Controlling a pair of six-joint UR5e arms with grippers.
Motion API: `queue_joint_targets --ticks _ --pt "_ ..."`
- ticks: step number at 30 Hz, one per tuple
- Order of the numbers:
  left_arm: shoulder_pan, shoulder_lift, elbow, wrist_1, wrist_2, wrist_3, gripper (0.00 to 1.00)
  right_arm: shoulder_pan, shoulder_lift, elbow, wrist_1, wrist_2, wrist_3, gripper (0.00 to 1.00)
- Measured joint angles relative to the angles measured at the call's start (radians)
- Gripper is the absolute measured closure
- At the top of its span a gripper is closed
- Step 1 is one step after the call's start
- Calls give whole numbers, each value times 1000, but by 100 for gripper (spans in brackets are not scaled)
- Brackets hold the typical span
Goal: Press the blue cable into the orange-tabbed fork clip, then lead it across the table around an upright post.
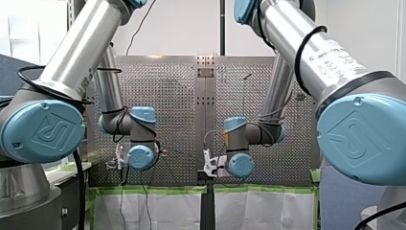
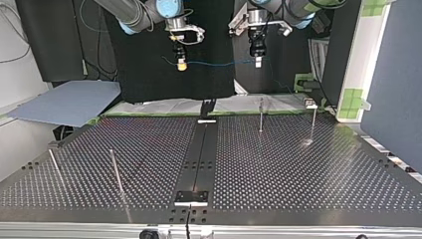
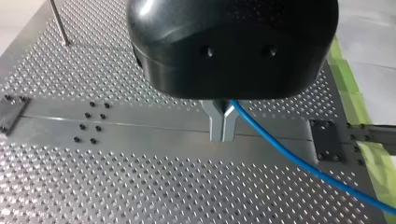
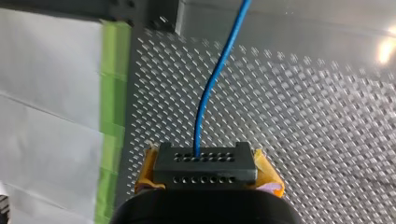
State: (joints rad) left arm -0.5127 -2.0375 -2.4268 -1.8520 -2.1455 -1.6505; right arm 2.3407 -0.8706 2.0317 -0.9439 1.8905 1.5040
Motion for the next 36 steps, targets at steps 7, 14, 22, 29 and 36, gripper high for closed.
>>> queue_joint_targets --ticks 7,14,22,29,36 --pt "14 47 -19 20 11 -33 100 -23 -65 -19 34 -29 60 100" --pt "45 108 -7 -22 25 -50 100 -40 -133 -71 52 -96 84 100" --pt "121 164 -1 -38 94 -46 100 -34 -126 -150 74 -151 83 100" --pt "184 115 20 5 157 -33 100 -30 -58 -173 34 -165 87 100" --pt "253 47 48 20 200 -27 100 -30 3 -199 26 -172 87 100"
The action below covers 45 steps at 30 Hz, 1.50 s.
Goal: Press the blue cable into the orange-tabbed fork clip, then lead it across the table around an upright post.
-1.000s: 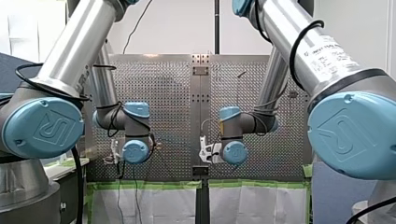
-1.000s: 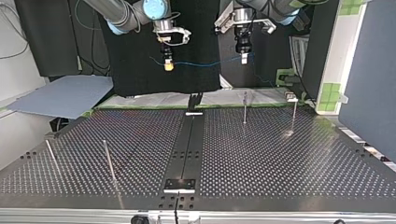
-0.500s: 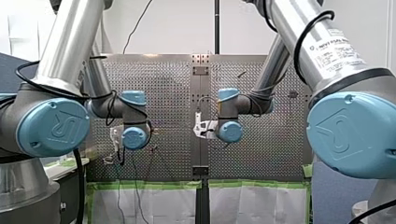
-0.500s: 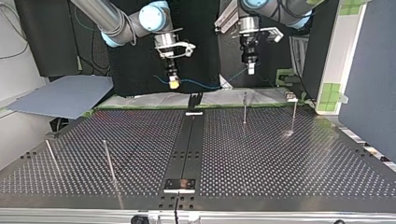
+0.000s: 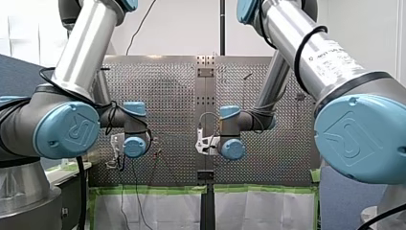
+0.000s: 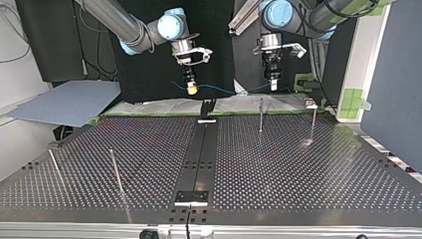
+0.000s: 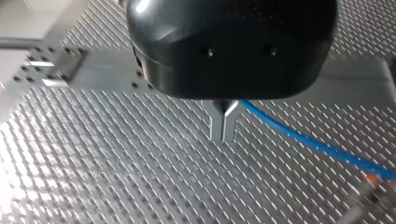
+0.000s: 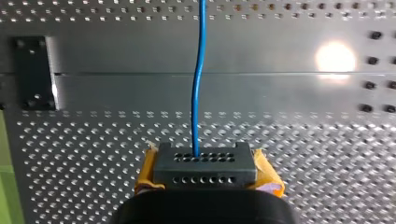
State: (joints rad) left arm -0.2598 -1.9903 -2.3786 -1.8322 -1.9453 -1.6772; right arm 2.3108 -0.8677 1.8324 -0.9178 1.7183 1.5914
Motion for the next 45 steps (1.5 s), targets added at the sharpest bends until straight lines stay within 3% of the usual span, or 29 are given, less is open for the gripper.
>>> queue_joint_targets --ticks 9,14,19,24,33,37,45 --pt "73 -76 2 2 -1 3 100 -12 46 -62 16 -4 2 100" --pt "95 -122 6 2 8 3 100 -13 71 -104 36 -5 3 100" --pt "101 -179 40 2 41 1 100 -14 119 -142 62 -7 4 100" --pt "104 -235 86 -1 73 -4 100 -16 158 -153 57 -7 5 100" --pt "107 -332 146 -67 100 -14 100 -23 223 -184 61 -11 5 100" --pt "110 -346 156 -78 102 -15 100 -28 249 -196 62 -11 6 100" --pt "116 -349 184 -106 105 -20 100 -33 256 -220 86 -12 0 100"
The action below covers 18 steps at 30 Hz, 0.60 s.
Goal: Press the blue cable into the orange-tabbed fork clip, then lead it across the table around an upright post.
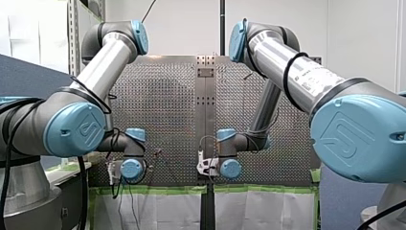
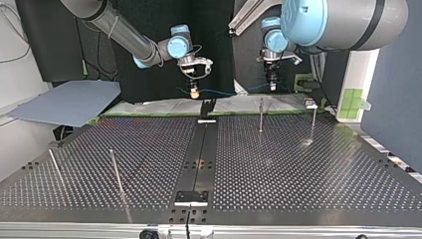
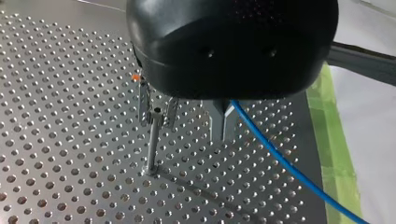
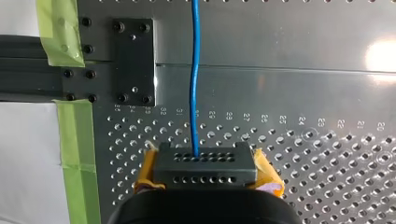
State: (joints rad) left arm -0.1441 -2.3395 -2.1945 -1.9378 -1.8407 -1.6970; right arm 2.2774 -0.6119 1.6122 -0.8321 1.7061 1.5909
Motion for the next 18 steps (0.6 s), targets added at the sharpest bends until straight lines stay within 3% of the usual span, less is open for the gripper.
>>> queue_joint_targets --ticks 18 --pt "31 0 102 -97 4 -13 100 -17 0 -17 6 0 -3 100"
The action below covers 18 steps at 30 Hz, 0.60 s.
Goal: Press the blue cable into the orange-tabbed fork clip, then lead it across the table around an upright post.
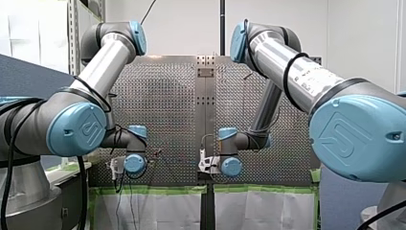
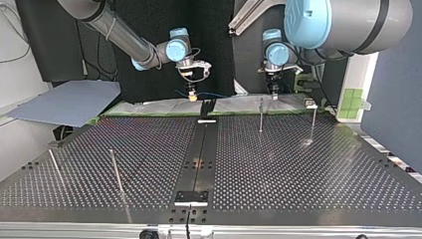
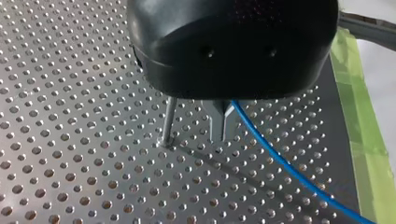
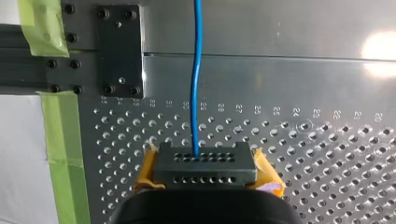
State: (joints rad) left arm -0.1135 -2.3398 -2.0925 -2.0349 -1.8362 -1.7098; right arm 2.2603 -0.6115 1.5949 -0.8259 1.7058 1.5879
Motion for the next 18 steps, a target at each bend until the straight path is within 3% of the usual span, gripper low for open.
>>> queue_joint_targets --ticks 18 --pt "13 0 32 -28 6 -1 100 -26 0 0 4 -3 -1 100"
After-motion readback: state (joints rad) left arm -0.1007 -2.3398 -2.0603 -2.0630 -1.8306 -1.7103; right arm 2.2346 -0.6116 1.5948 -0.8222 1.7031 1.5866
